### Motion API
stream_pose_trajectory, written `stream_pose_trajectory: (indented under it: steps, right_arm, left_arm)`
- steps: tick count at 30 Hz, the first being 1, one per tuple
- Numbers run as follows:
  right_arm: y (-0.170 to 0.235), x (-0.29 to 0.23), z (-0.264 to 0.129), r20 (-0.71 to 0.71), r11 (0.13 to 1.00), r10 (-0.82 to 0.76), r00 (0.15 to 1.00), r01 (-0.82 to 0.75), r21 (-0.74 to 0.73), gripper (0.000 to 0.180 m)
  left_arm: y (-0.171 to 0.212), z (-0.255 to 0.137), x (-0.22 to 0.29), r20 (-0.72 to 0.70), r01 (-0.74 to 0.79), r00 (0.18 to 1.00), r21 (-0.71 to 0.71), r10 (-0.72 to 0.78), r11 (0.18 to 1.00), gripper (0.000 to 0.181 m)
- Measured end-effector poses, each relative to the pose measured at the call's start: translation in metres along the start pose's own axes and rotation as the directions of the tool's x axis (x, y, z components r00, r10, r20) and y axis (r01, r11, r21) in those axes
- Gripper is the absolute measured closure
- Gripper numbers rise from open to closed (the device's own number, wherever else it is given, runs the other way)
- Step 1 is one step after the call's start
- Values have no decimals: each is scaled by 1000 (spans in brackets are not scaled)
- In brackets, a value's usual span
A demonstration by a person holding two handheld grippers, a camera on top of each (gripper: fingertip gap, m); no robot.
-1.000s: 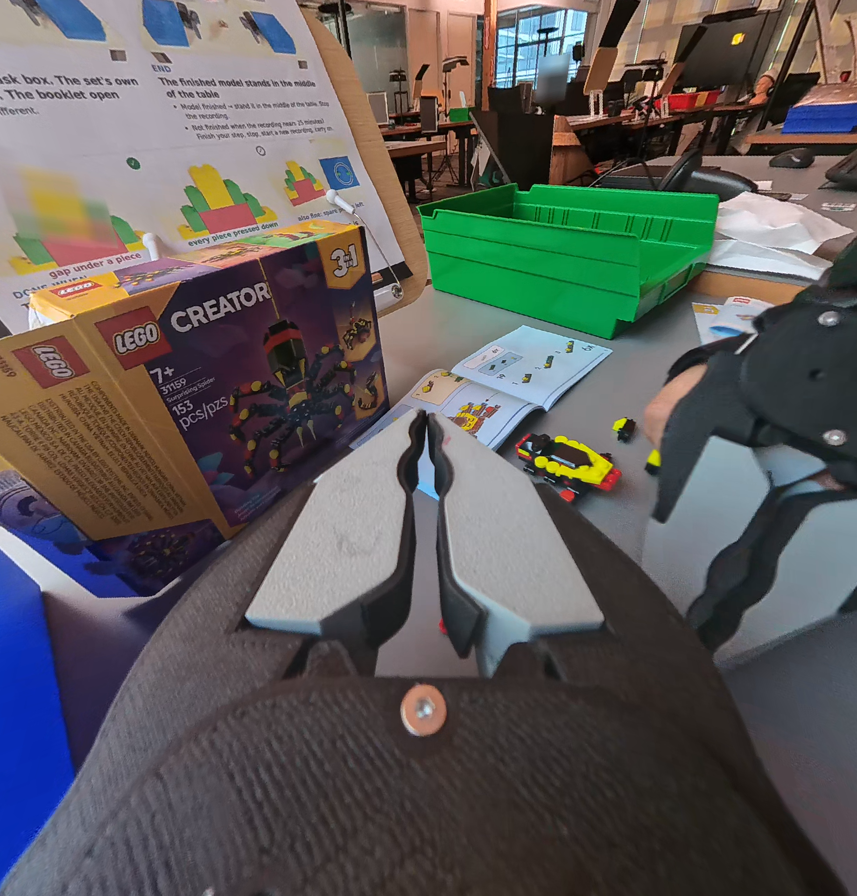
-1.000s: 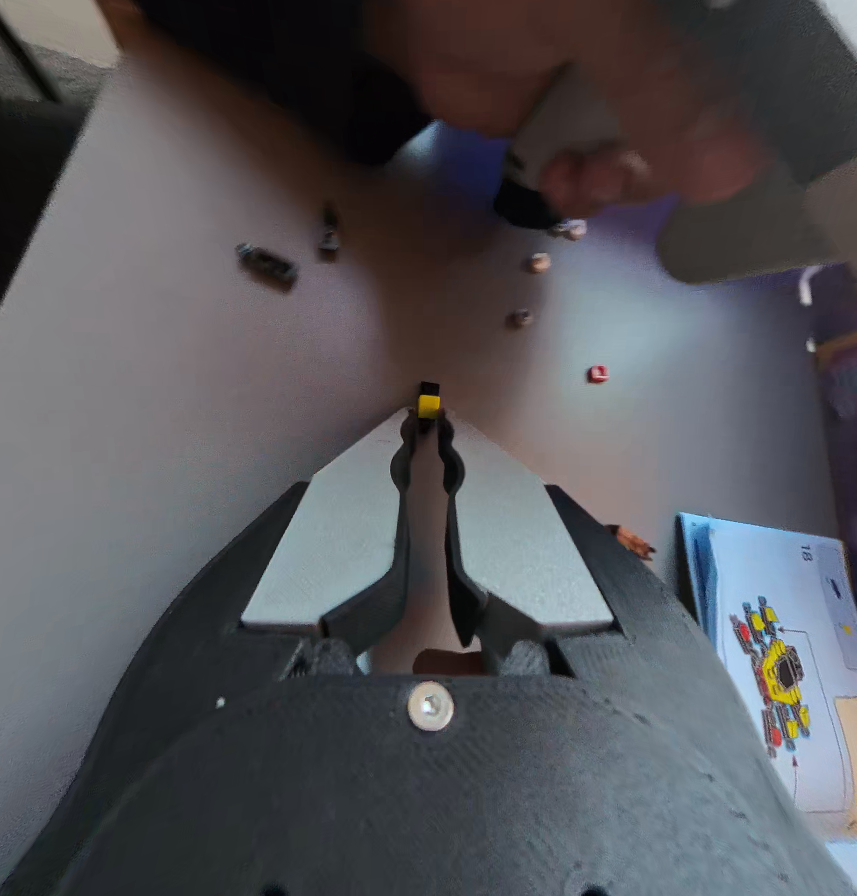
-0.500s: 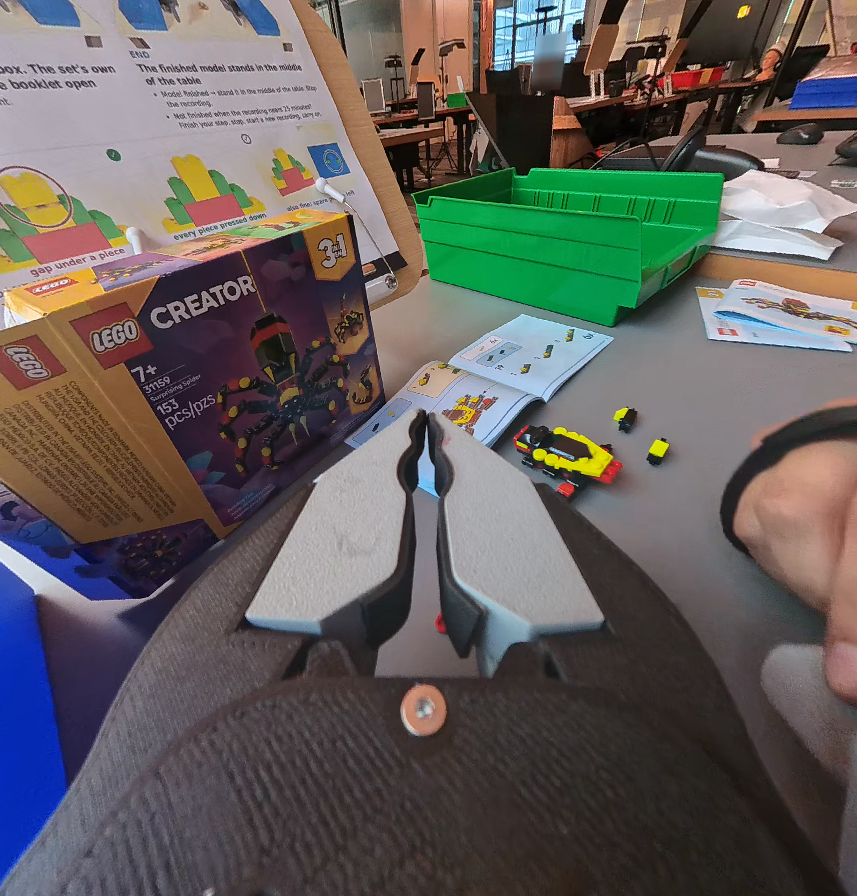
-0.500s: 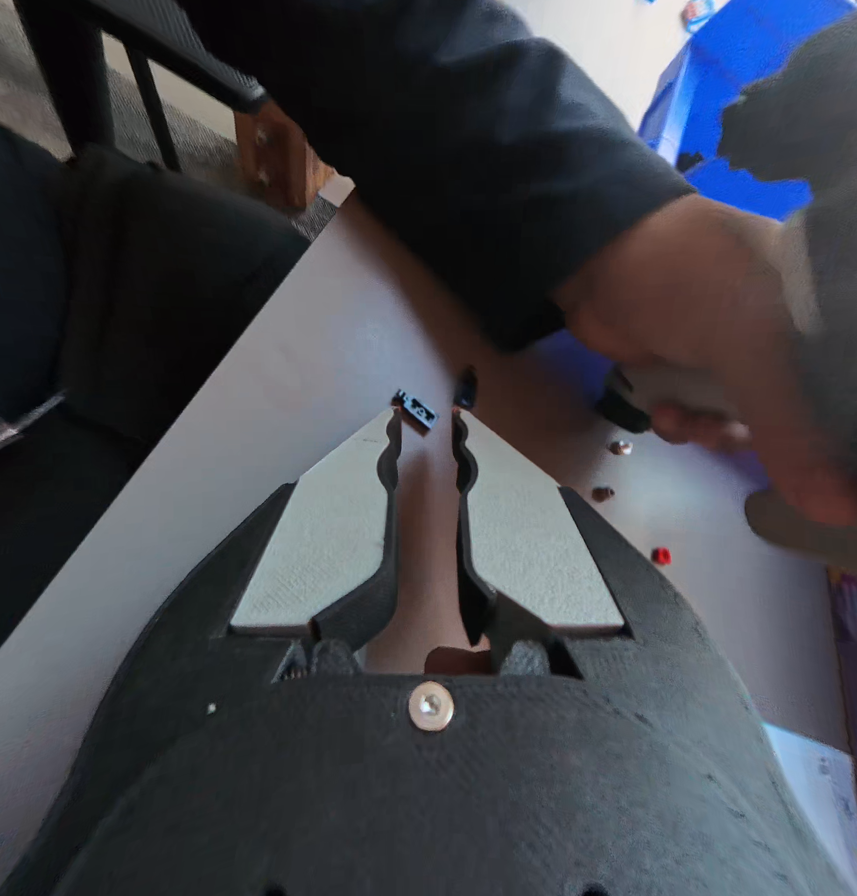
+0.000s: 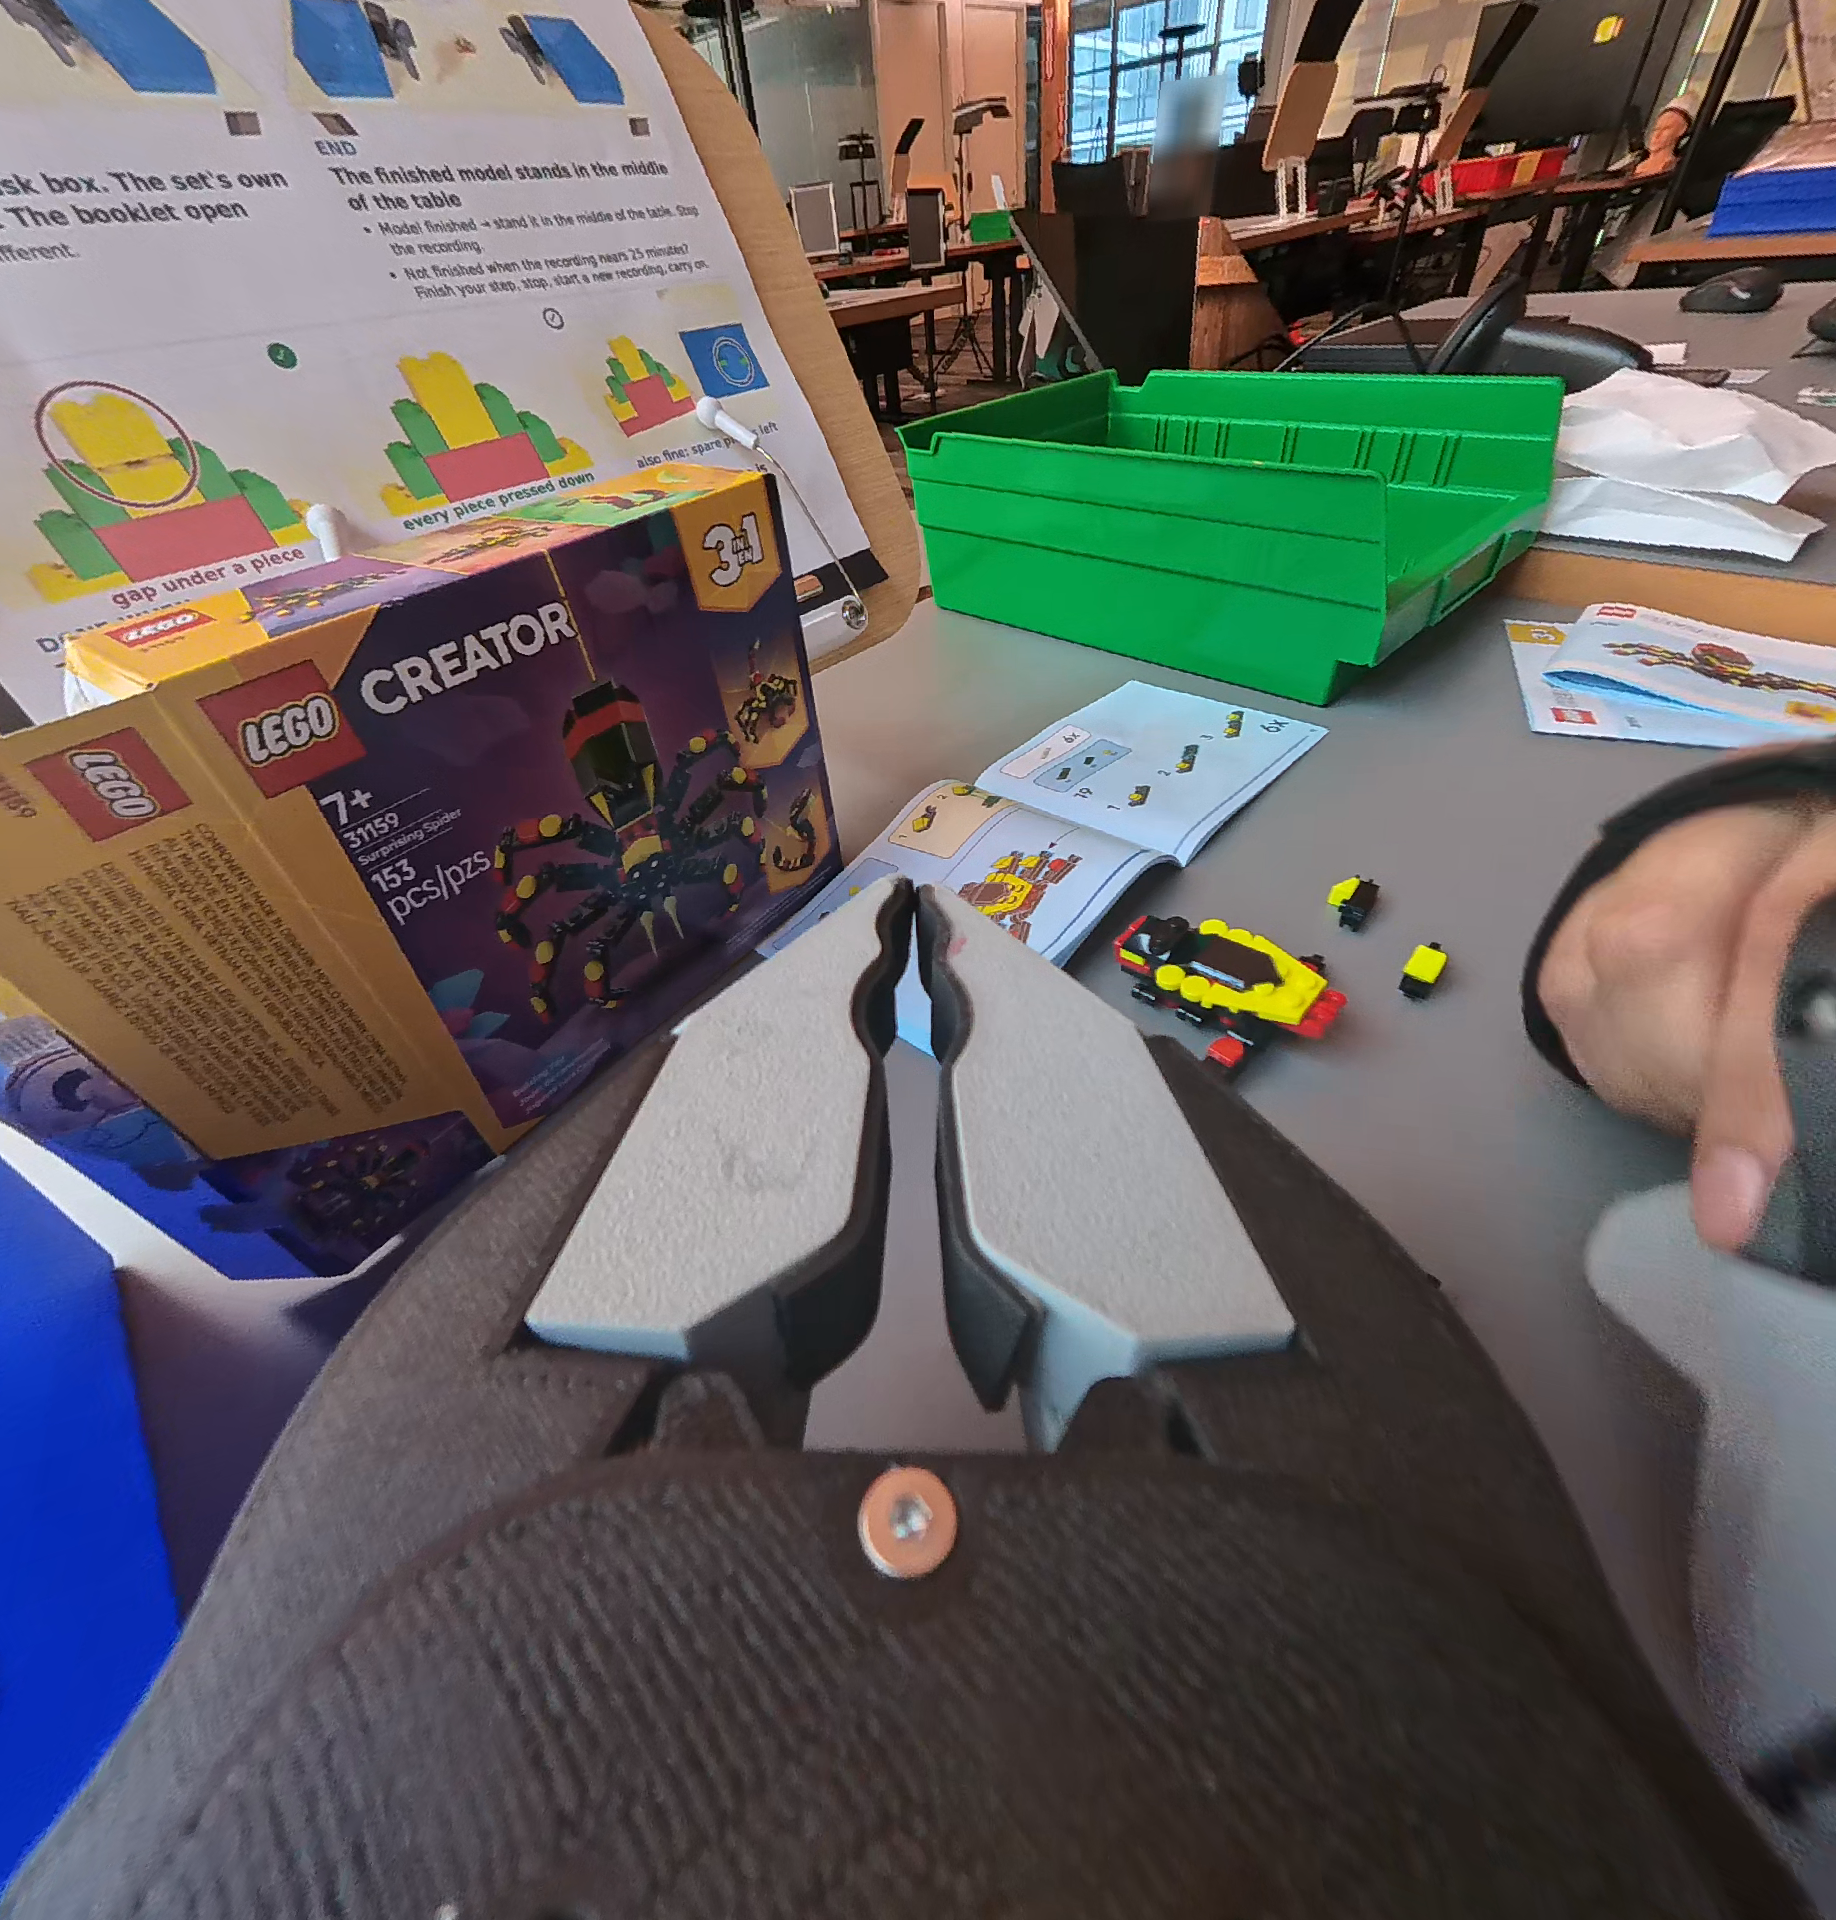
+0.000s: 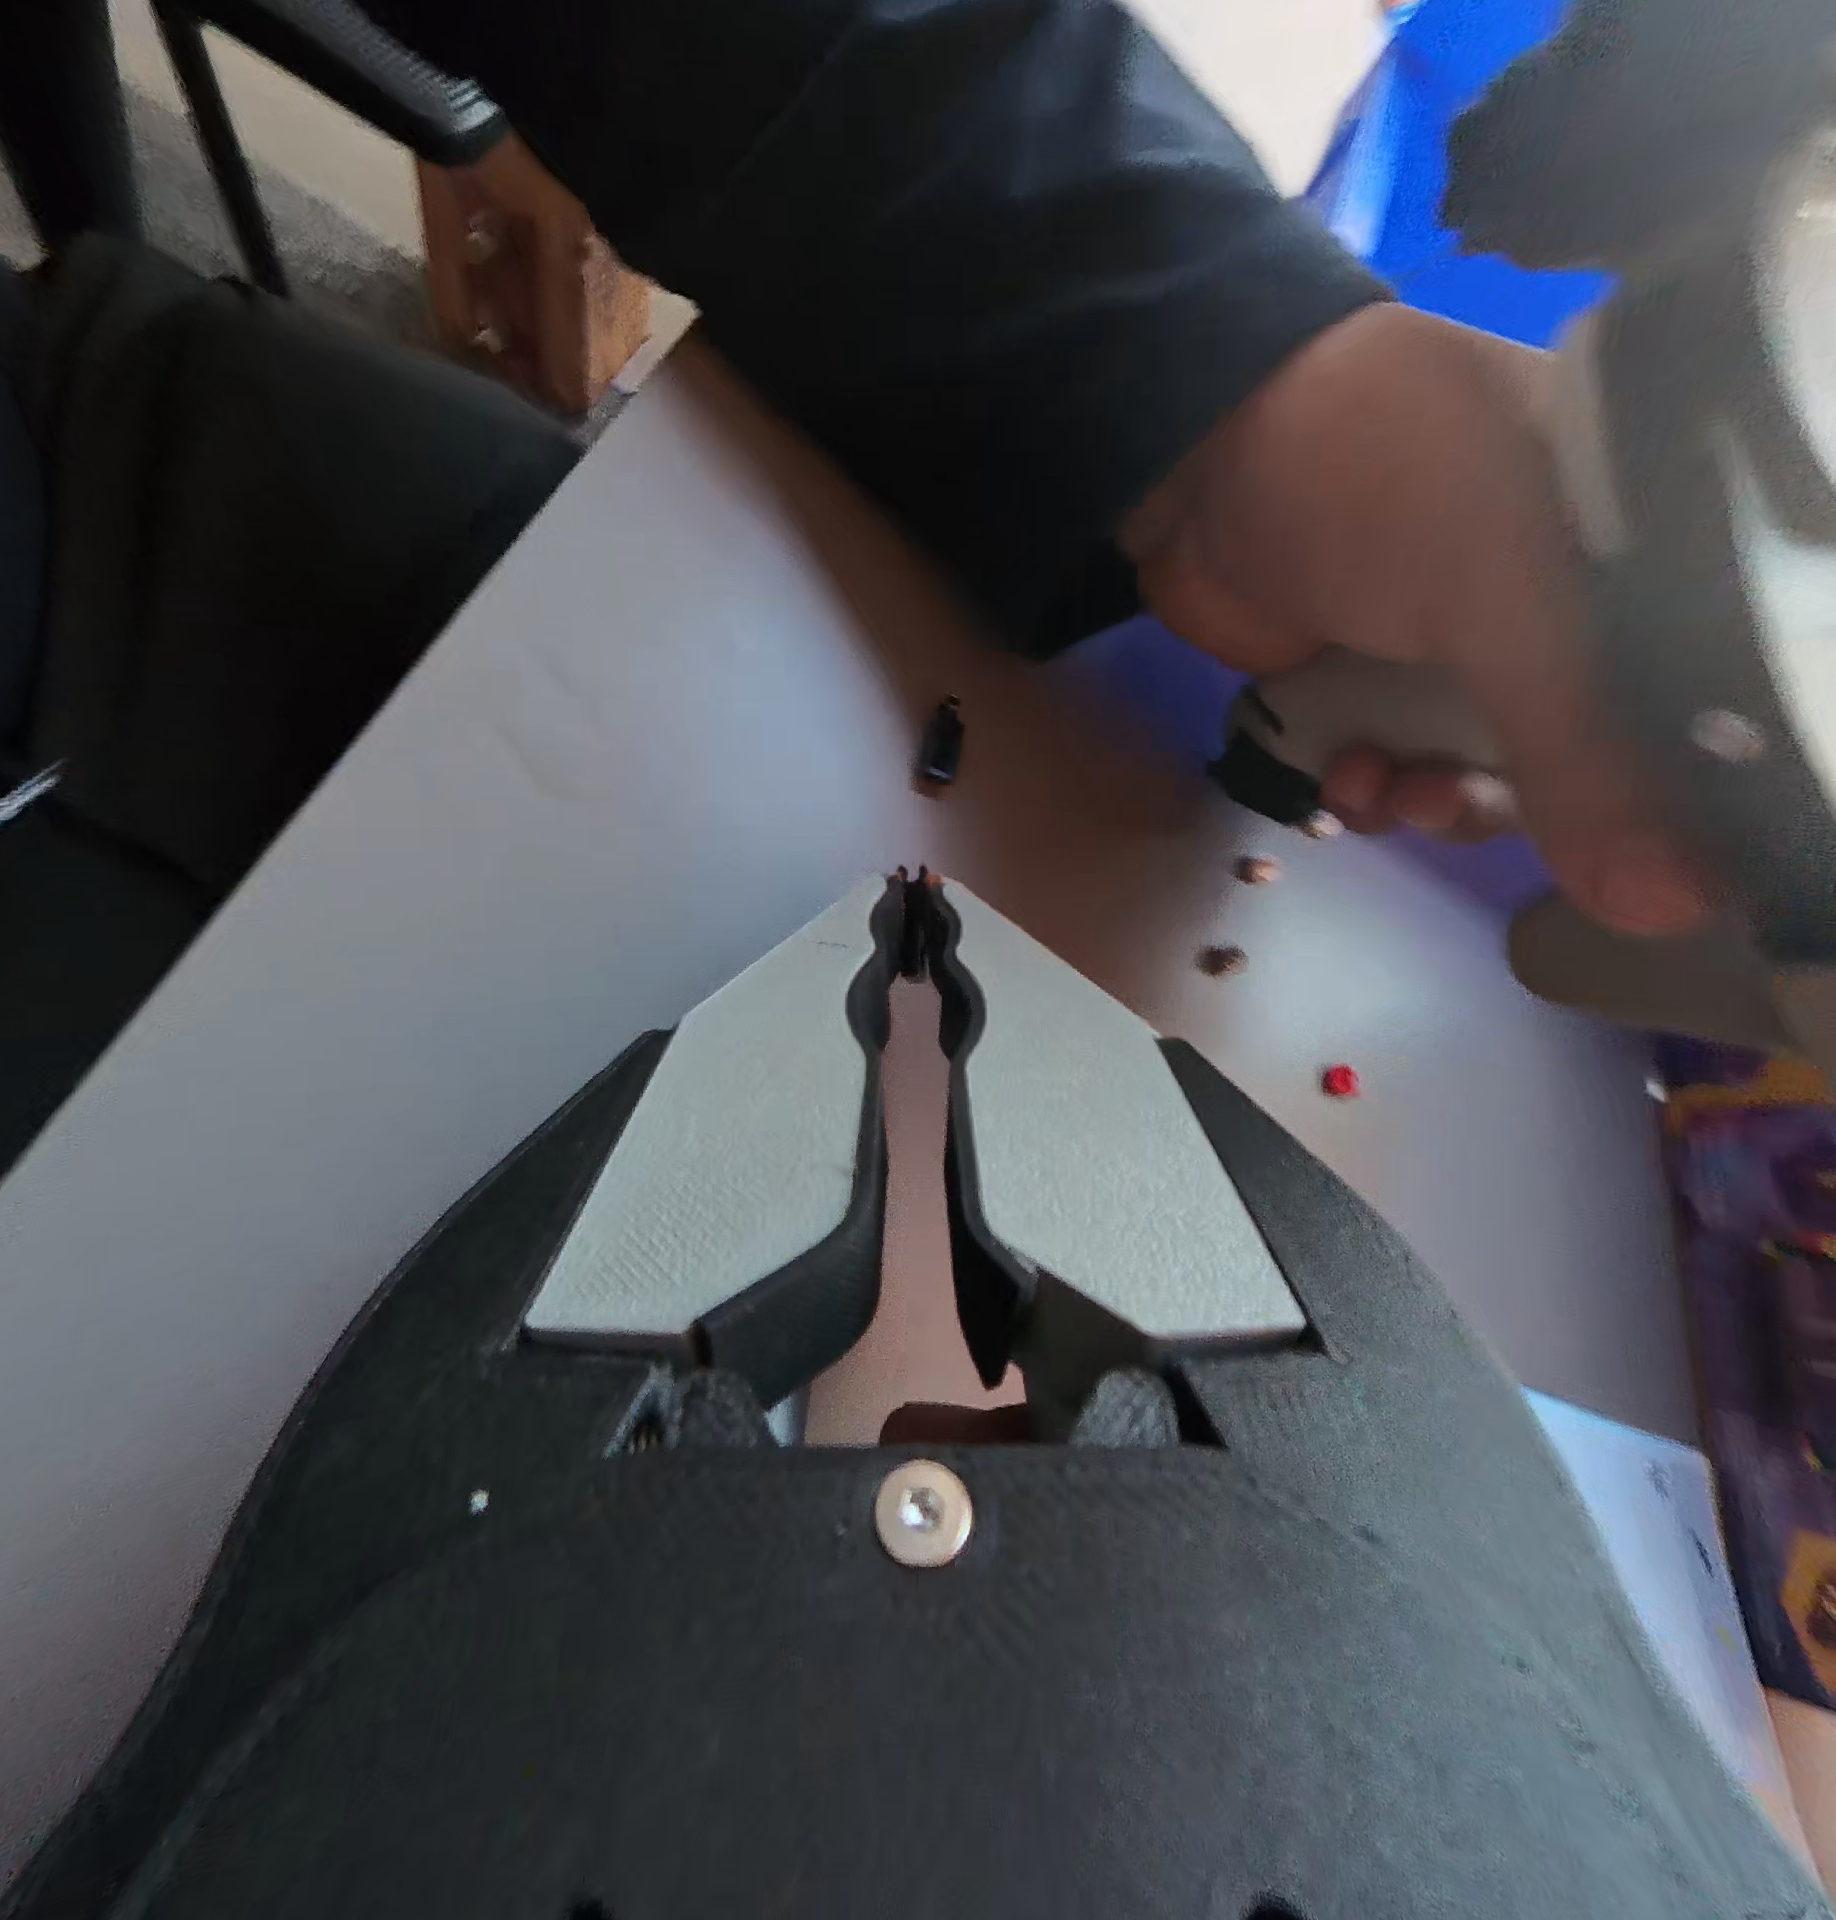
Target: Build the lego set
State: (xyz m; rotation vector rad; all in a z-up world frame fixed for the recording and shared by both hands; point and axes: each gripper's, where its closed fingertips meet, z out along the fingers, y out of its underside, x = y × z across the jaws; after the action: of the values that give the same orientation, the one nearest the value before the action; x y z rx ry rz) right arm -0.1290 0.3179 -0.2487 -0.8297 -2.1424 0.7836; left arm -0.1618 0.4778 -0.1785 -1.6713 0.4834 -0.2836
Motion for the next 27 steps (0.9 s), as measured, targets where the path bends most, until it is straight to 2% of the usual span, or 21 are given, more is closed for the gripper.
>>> stream_pose_trajectory:
  steps: [1, 3, 6, 9, 11, 14, 17, 22, 27]
  right_arm:
    - [1, 12, -9, -46, 1000, 19, 999, -19, 18, 178]
    - [0, 41, -33, -165, 994, 87, 982, -74, 82, 178]
    - [-5, 92, -84, -371, 951, 243, 896, -145, 272, 178]
    - [-11, 115, -126, -388, 852, 406, 828, -189, 488, 179]
    - [-11, 122, -141, -367, 793, 476, 799, -209, 573, 179]
    - [-12, 125, -145, -320, 738, 524, 789, -233, 634, 179]
    - [-14, 122, -136, -269, 718, 532, 803, -260, 646, 179]
    - [-13, 114, -111, -231, 750, 510, 829, -297, 591, 179]
    - [-14, 111, -105, -225, 767, 490, 842, -294, 571, 179]
  left_arm:
    - [0, 0, 0, -1, 2, 1000, 2, -2, 1000, 181]
    - [-2, -1, 0, -5, 5, 1000, 11, -5, 1000, 181]
    - [-5, -2, 5, -32, 2, 999, 26, -1, 1000, 181]
    - [-5, -1, 16, -75, -29, 997, 27, 31, 999, 181]
    - [-1, 1, 24, -92, -82, 992, 13, 83, 997, 181]
    - [0, 3, 34, -92, -173, 980, 21, 174, 985, 181]
    - [-5, 1, 45, -100, -254, 961, 68, 260, 965, 181]
    - [-15, -4, 64, -137, -313, 933, 146, 333, 938, 181]
    - [-17, -6, 63, -119, -333, 929, 153, 351, 931, 181]
